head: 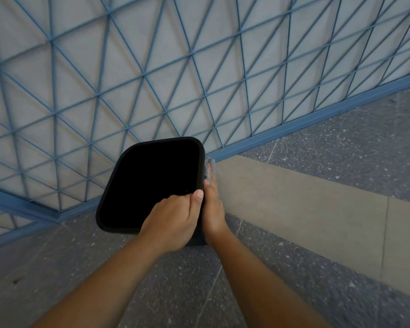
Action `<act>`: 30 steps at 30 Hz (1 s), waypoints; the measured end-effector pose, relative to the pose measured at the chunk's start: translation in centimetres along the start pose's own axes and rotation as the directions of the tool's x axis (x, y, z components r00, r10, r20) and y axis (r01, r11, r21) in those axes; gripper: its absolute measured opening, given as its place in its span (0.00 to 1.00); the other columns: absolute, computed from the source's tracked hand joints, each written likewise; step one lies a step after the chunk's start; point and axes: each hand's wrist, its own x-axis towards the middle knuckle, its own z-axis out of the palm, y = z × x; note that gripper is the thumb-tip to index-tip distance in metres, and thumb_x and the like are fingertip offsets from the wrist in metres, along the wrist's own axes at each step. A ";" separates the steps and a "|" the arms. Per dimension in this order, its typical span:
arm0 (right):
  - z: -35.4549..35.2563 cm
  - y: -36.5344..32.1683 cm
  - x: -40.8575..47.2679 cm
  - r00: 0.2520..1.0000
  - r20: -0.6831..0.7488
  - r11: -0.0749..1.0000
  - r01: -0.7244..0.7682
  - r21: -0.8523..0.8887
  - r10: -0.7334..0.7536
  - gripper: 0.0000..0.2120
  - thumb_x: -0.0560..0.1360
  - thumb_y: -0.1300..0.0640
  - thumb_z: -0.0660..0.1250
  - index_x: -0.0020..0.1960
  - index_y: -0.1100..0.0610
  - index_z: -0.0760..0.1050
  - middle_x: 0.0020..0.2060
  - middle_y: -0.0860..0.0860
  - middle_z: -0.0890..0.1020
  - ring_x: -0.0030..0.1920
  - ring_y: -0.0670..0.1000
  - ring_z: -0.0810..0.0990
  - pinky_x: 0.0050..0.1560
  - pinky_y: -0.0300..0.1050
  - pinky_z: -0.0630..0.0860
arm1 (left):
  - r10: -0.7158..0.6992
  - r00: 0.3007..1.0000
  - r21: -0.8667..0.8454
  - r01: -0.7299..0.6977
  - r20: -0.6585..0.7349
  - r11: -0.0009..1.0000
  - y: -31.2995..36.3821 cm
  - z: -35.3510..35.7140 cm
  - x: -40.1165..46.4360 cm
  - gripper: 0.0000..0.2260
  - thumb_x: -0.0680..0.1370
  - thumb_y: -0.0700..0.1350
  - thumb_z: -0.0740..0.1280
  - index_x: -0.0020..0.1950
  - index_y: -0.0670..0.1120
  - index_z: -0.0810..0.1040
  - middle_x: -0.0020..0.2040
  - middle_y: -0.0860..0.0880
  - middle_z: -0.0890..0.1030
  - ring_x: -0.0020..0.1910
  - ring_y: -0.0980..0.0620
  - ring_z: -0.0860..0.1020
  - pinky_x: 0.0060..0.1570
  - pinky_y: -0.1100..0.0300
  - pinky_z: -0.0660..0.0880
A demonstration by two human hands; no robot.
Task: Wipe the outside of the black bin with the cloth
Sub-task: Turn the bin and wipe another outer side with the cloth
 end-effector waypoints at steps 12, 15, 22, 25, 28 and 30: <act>-0.1 0.7 0.1 0.999 -0.020 0.998 0.043 0.053 -0.042 0.40 0.73 0.31 0.51 0.83 0.43 0.60 0.85 0.47 0.61 0.85 0.47 0.57 0.87 0.55 0.52 | 0.014 1.000 0.027 -0.014 0.004 1.000 -0.1 0.0 0.1 0.29 0.82 0.61 0.43 0.50 0.49 0.80 0.44 0.47 0.85 0.46 0.47 0.83 0.50 0.47 0.77; -0.8 1.1 3.6 0.996 -0.026 0.995 -0.080 0.060 0.082 0.47 0.69 0.28 0.54 0.83 0.49 0.64 0.82 0.51 0.67 0.84 0.51 0.63 0.85 0.58 0.58 | 0.013 1.000 0.061 -0.014 0.006 0.998 -0.2 -0.1 0.2 0.25 0.84 0.59 0.45 0.44 0.49 0.77 0.42 0.46 0.83 0.45 0.44 0.82 0.50 0.45 0.76; -0.1 0.9 1.0 1.000 -0.020 0.998 -0.016 0.053 0.017 0.44 0.72 0.29 0.52 0.83 0.48 0.65 0.83 0.51 0.67 0.84 0.50 0.62 0.86 0.58 0.56 | 0.022 1.000 0.048 -0.022 0.006 0.999 -0.1 0.0 0.2 0.25 0.84 0.58 0.45 0.44 0.50 0.77 0.39 0.48 0.82 0.42 0.47 0.81 0.47 0.46 0.77; -0.9 0.8 4.1 0.999 -0.010 0.998 -0.053 0.031 0.053 0.47 0.69 0.28 0.53 0.83 0.49 0.65 0.82 0.51 0.67 0.83 0.50 0.63 0.86 0.56 0.57 | 0.026 1.000 0.075 -0.026 -0.002 0.997 0.1 -0.1 0.2 0.24 0.84 0.57 0.45 0.38 0.50 0.72 0.37 0.48 0.81 0.40 0.46 0.81 0.46 0.46 0.76; -0.4 0.0 3.1 0.998 -0.013 0.997 -0.064 0.038 0.064 0.44 0.70 0.28 0.52 0.83 0.46 0.64 0.82 0.49 0.68 0.83 0.51 0.63 0.85 0.59 0.57 | 0.021 1.000 0.073 -0.021 -0.005 0.997 -0.1 0.0 0.2 0.26 0.84 0.58 0.45 0.43 0.48 0.78 0.39 0.47 0.82 0.42 0.46 0.81 0.48 0.46 0.77; 0.3 0.2 0.4 1.000 -0.016 0.999 -0.007 0.039 0.007 0.42 0.73 0.29 0.50 0.84 0.43 0.61 0.83 0.46 0.65 0.84 0.49 0.60 0.86 0.58 0.54 | 0.026 1.000 0.057 -0.025 -0.010 0.998 -0.3 0.3 0.2 0.27 0.83 0.59 0.44 0.48 0.48 0.80 0.41 0.47 0.84 0.44 0.47 0.82 0.49 0.47 0.78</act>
